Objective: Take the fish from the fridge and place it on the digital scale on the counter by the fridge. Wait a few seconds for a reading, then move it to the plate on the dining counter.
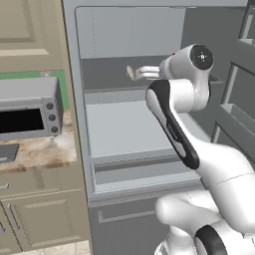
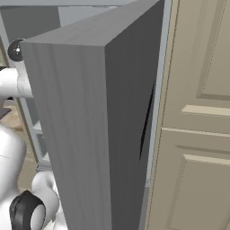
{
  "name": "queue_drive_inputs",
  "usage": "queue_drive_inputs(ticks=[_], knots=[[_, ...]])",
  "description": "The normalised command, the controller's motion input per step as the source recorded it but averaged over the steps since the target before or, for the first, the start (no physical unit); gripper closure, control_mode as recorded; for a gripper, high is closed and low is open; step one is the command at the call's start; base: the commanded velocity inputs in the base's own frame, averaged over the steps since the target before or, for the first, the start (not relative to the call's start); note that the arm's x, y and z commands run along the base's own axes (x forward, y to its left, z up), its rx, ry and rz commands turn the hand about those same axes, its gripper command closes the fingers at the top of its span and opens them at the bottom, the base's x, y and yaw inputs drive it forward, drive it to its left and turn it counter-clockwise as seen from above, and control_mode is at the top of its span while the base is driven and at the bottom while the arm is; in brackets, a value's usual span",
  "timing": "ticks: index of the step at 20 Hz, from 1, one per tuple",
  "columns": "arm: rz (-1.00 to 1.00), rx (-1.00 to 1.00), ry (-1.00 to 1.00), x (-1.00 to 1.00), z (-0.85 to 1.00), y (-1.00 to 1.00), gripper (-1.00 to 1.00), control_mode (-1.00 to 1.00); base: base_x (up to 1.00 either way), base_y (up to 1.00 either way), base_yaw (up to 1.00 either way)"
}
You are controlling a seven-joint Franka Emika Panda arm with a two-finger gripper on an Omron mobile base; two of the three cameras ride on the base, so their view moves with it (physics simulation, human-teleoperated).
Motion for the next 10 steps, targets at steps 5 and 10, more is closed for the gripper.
queue_drive_inputs(ticks=[5,10], knots=[[-0.09,0.05,-0.09,0.89,0.28,0.15,-1.00,-1.00,0.00,0.00,0.00],[0.00,0.00,0.11,0.63,0.08,0.04,-1.00,-1.00,0.00,0.00,0.00]])
